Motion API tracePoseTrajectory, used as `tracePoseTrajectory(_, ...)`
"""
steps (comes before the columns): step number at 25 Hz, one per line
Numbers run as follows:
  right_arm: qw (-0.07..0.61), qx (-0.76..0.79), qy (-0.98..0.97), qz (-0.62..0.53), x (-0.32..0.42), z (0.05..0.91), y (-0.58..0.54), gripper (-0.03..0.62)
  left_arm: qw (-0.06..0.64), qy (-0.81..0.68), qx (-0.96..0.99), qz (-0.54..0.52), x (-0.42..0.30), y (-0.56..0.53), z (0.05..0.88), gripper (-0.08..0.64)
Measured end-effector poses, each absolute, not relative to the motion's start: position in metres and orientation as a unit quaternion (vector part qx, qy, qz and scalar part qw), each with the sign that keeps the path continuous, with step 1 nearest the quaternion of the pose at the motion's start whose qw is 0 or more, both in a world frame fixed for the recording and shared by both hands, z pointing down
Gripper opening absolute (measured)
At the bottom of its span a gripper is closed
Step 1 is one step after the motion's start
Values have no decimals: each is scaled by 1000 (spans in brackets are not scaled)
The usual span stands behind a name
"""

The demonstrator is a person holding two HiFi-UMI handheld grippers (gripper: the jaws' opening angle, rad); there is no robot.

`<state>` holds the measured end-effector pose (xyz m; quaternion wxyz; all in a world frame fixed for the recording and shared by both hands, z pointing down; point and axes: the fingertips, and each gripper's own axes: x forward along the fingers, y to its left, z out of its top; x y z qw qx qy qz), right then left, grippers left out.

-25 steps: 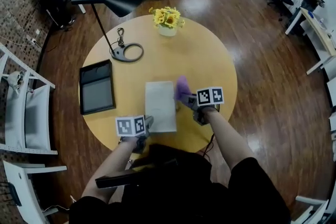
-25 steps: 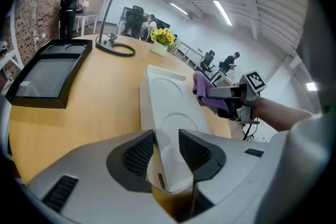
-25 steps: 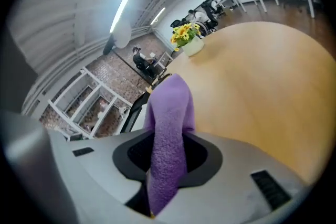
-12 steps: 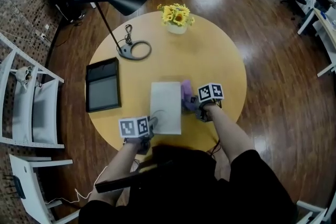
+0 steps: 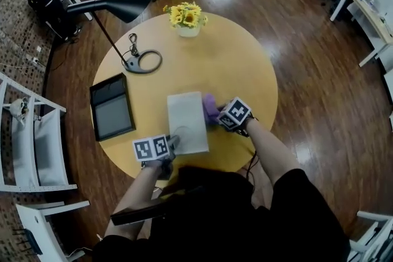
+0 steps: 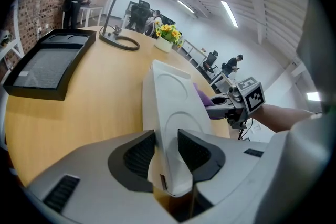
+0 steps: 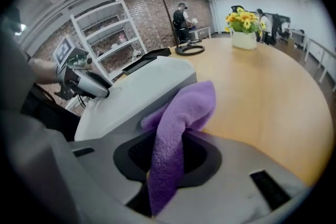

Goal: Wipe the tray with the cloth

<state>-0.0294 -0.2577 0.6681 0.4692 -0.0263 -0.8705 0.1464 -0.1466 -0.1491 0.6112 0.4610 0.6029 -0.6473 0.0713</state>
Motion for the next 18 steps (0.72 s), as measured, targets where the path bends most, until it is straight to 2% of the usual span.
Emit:
tracePoseTrajectory(5, 460, 34, -881, 104, -15, 660, -275, 89, 460, -642, 610, 68, -144, -149, 611, 135)
tracePoseTrajectory(8, 450, 97, -879, 125, 8, 656, -292, 87, 458, -640, 614, 67, -144, -149, 611, 135)
tracePoseTrajectory(12, 446, -11, -880, 162, 15, 653, -231, 87, 457, -639, 615, 65, -147, -151, 611, 137)
tracePoseTrajectory(18, 487, -18, -871, 60, -1, 665, -191, 87, 458, -635, 619, 61, -147, -152, 611, 138)
